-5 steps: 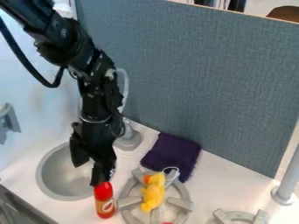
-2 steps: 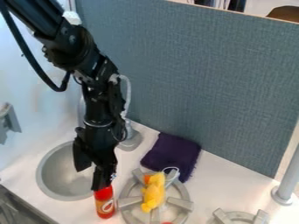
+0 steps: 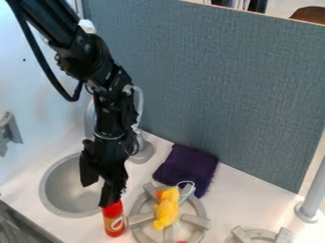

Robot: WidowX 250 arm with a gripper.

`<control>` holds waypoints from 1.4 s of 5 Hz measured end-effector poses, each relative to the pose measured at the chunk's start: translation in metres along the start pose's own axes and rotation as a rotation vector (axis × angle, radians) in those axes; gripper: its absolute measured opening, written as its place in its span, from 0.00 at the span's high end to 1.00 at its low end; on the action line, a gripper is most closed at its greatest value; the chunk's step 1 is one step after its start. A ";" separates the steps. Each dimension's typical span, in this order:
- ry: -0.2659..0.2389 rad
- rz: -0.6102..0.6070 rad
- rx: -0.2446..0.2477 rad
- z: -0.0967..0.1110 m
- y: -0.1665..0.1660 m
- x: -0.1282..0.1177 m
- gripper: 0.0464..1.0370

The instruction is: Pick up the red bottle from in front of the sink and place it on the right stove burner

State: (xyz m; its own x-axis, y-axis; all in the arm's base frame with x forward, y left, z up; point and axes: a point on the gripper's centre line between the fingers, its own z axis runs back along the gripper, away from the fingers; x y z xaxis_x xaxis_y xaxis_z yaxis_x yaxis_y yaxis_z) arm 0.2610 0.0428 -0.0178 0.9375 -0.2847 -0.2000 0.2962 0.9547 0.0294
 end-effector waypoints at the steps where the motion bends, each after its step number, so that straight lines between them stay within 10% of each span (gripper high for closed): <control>1: 0.013 -0.010 -0.006 -0.003 0.000 0.002 0.04; 3: -0.006 -0.018 -0.037 -0.003 -0.006 0.006 0.08; 5: -0.020 -0.017 -0.029 -0.008 -0.012 0.015 0.65; 7: 0.013 0.013 -0.033 -0.005 -0.012 0.009 0.71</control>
State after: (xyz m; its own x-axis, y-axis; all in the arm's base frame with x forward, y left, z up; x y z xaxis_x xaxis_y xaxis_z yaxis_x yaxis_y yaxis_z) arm 0.2646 0.0290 -0.0244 0.9388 -0.2711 -0.2127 0.2775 0.9607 0.0002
